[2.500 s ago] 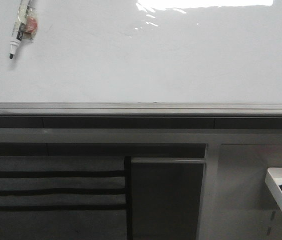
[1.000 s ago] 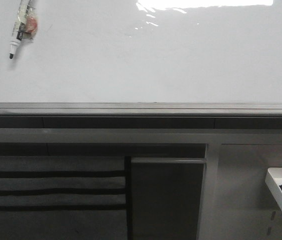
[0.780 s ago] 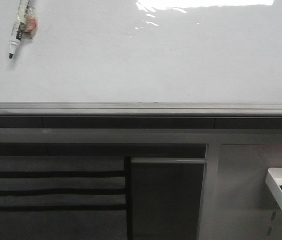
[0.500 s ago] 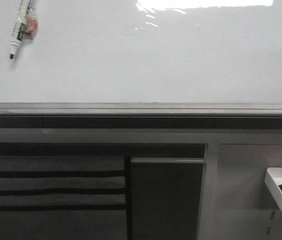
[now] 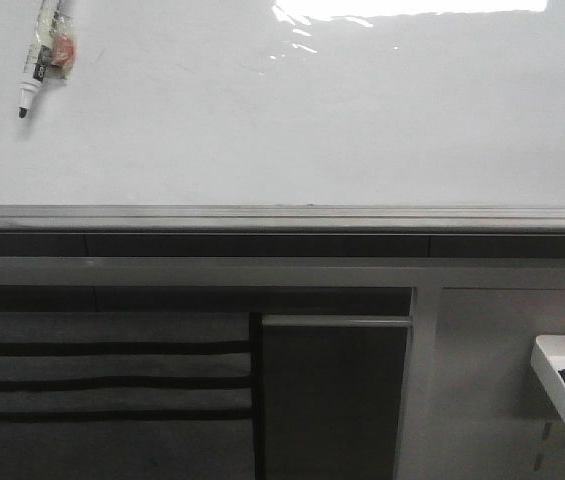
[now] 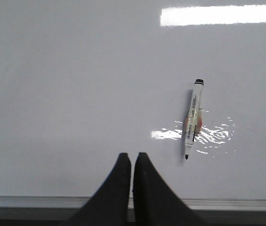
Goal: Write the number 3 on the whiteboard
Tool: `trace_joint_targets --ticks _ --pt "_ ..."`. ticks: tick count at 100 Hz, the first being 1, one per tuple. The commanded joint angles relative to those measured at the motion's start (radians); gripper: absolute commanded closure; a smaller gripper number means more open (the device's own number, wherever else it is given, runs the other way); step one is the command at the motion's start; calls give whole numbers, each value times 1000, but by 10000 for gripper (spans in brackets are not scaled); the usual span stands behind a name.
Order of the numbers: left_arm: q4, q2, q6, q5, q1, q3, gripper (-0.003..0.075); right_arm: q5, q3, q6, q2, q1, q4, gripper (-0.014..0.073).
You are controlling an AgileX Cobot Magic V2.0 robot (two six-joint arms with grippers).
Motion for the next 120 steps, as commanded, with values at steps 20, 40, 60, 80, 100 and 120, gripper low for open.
trace_joint_targets --ticks 20,40,60,80,100,120 --pt "-12 20 -7 -91 6 -33 733 -88 -25 -12 19 -4 -8 597" --pt "2 20 -7 -92 29 -33 335 -94 -25 -12 19 -4 -8 181" --pt "2 20 -7 -92 29 -33 190 -87 -25 -12 19 -4 -8 118" --pt "-2 20 -7 -92 29 -33 242 -85 -25 -12 19 -4 -8 118" --pt "-33 20 -7 -92 -15 -33 303 -83 -25 -12 19 -4 -8 118" --pt "-32 59 38 -78 -104 -31 356 -70 -44 -12 25 -4 -8 118"
